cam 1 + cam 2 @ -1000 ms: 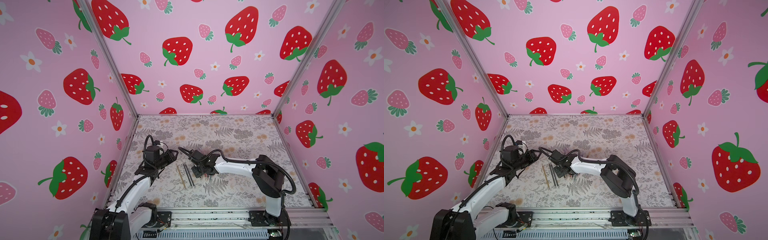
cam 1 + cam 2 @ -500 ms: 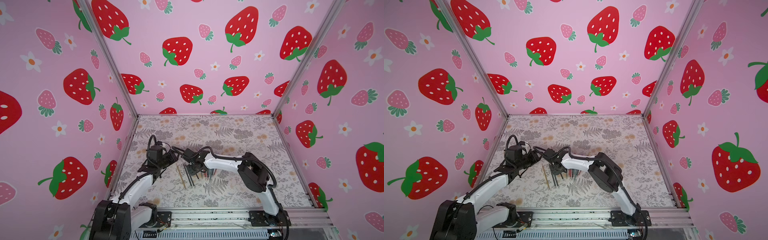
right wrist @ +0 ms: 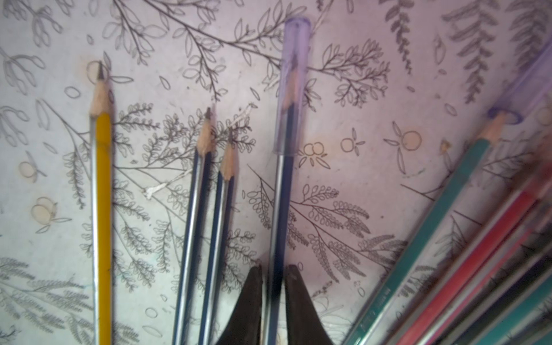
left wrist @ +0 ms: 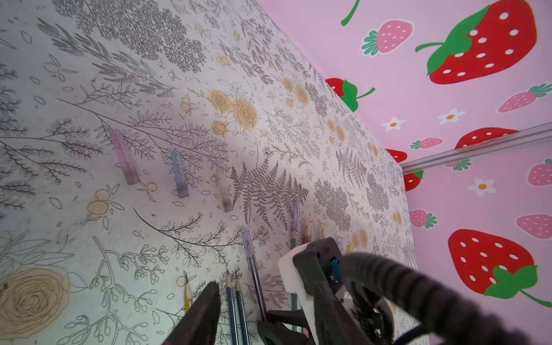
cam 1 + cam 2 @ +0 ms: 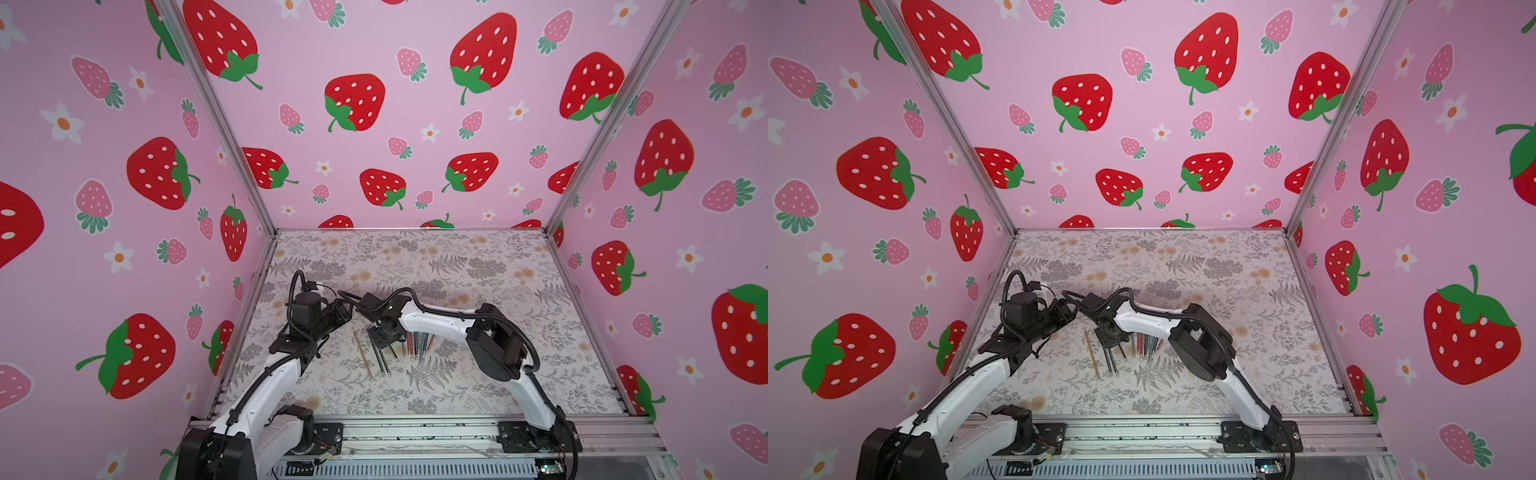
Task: Remove the protective cover of the pencils
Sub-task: Pick up the pencil from the center of the board.
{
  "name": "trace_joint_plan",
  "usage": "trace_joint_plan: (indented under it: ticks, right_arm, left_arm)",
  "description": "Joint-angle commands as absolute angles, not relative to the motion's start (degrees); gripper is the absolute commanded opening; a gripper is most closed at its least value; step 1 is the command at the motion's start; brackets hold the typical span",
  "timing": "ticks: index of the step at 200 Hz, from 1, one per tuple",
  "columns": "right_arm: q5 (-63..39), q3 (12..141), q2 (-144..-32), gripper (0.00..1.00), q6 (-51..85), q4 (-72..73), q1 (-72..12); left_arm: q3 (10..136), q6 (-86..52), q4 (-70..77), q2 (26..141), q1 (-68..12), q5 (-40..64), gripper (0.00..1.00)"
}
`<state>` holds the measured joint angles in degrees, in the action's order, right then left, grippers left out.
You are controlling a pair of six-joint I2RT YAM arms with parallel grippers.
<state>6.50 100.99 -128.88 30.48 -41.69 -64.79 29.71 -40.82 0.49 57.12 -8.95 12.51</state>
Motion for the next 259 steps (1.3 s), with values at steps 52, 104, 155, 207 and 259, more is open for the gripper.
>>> trace_joint_plan:
  ticks: [52, 104, 155, 207, 259]
  right_arm:
    - [6.64, 97.37, -129.48, 0.08, 32.17, -45.36, -64.17]
    - [6.31, 92.37, -122.92, 0.05, 32.28, -38.16, -64.20]
    - [6.07, 86.37, -115.93, 0.05, 31.90, -31.45, -64.27]
    - [5.28, 80.63, -110.79, 0.05, 31.90, -26.13, -64.25]
    - [3.91, 79.03, -109.23, 0.05, 31.90, -23.64, -64.45]
  left_arm:
    - [29.79, -40.47, -0.65, 55.41, -8.76, 11.28, 0.55]
    - [29.74, -40.74, 0.96, 57.05, -8.77, 12.94, 0.55]
    - [29.76, -41.40, 3.87, 60.77, -8.91, 15.78, 0.55]
    - [30.58, -42.88, 7.79, 65.61, -11.93, 17.31, 0.58]
    - [32.55, -44.63, 11.61, 72.28, -17.99, 15.06, 0.59]
